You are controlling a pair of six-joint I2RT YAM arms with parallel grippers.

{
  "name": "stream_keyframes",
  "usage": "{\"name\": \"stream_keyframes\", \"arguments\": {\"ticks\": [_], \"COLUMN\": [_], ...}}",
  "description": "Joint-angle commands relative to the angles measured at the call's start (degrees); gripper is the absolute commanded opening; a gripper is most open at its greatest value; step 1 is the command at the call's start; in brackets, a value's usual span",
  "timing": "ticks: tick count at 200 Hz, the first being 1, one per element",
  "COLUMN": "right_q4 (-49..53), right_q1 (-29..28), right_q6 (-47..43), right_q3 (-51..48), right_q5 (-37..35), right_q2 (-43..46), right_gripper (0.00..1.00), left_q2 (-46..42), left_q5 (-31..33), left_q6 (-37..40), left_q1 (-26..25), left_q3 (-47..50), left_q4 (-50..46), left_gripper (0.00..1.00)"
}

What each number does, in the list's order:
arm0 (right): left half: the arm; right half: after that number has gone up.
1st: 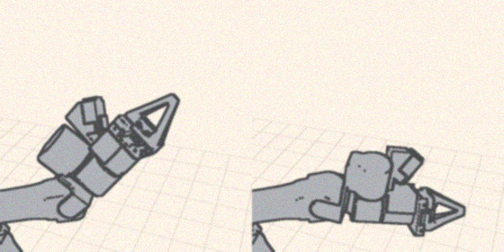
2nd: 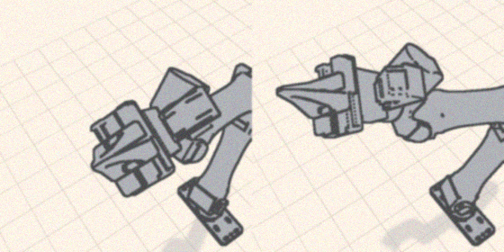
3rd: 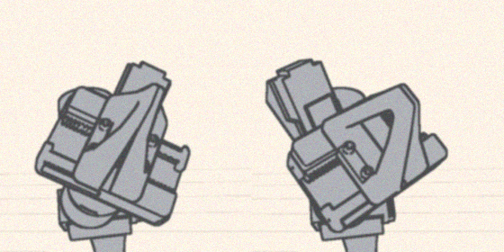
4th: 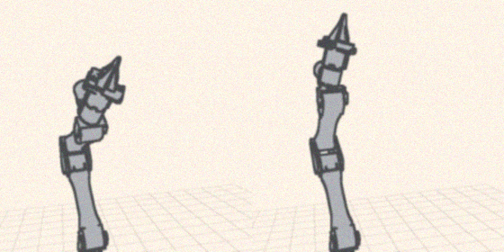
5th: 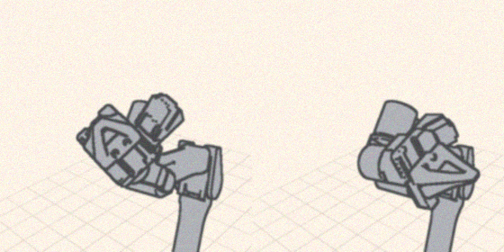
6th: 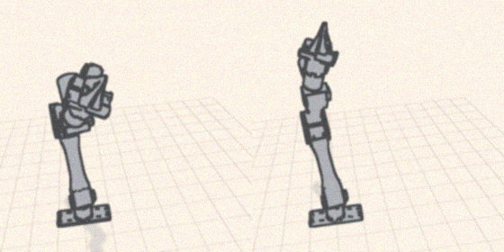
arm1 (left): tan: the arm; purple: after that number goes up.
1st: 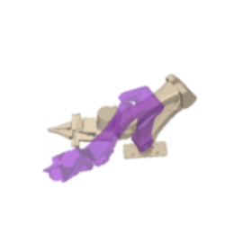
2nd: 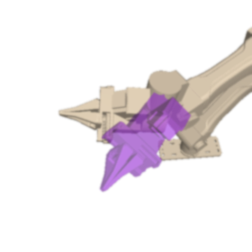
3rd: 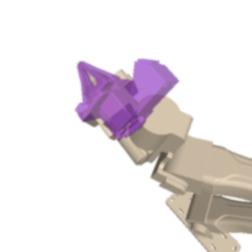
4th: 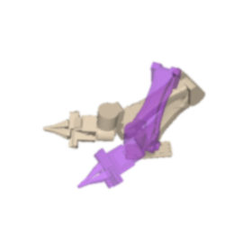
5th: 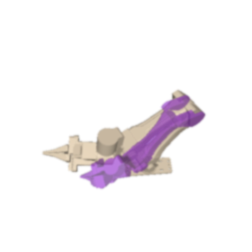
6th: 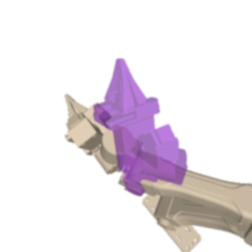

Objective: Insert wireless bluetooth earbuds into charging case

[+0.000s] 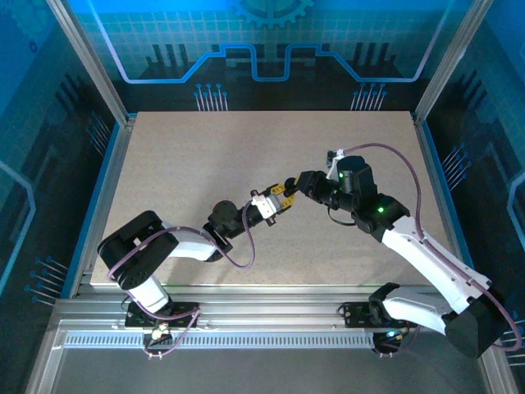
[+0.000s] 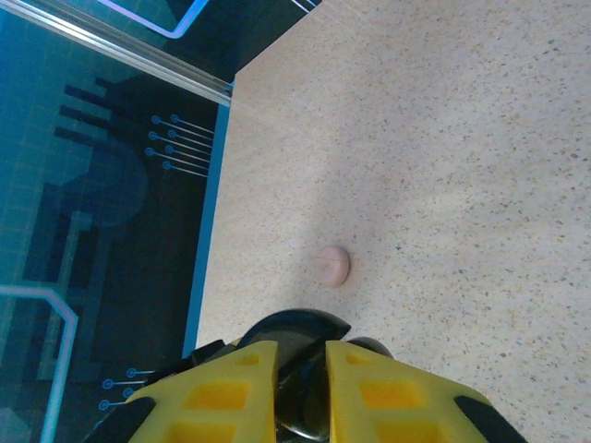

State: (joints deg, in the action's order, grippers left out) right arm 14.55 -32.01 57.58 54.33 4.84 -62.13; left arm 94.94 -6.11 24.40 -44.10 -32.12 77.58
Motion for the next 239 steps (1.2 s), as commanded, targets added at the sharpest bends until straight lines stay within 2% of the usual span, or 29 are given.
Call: {"name": "stream_keyframes", "arguments": {"ticks": [1,51,129,147,219,239], "right_q4": [4.38,4.73,2.77,2.69,2.82,4.28], "right_q1": [-1.82,-2.35,-3.05,-3.15,-3.14,-2.93], "right_q6": [-1.13,-1.68,-0.83,-0.72,-1.39,-3.64], "right_q3": [1.47,1.81,2.09,2.03,2.43,3.19], "right_q5": [-1.61,-3.37,-1.62,-1.55,-1.92,-3.37], "right_q2": [-0.58,-1.32,-2.99,-2.79,-1.62,-0.27], "right_gripper": [0.19,0.18,0.19,0.24,0.32,0.39], "left_q2": [-0.11,-0.28,-0.10,-0.10,-0.26,-0.45], "left_q5": [0.61,0.08,0.05,0.12,0.26,0.11], "left_q6": [1.13,1.44,1.69,1.79,1.69,1.46], "left_q1": [-0.55,-0.81,-0.99,-1.04,-1.09,-1.12], "left_q3": [-1.98,-1.98,-2.42,-2.42,-2.20,-1.90], "left_q4": [2.76,2.78,2.75,2.76,2.75,2.76], "left_gripper": [0.26,0.26,0.26,0.26,0.26,0.27]}}
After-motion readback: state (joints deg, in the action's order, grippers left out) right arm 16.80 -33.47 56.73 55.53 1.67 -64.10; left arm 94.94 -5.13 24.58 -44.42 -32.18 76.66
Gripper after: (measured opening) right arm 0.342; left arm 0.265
